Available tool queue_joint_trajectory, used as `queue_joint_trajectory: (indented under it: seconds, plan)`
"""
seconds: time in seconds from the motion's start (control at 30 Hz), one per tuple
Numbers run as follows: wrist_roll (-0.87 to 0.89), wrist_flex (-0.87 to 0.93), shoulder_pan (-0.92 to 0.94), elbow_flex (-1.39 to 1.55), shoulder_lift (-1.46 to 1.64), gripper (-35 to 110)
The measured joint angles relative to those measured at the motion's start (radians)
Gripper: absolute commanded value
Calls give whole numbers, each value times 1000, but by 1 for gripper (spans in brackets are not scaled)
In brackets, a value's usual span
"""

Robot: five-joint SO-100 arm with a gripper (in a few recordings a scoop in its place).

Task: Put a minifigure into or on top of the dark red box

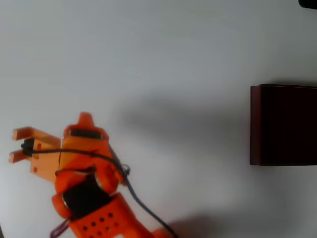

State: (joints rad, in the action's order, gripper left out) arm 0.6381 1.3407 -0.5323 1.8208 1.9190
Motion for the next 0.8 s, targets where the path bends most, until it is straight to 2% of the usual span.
queue_joint_trajectory:
  seconds: [0.27,0.6,0.8]
  plan:
    - [-138,170,156,-341,-259,23]
    - [-313,201,397,-426,-387,22]
    - [-356,202,439,-433,-408,22]
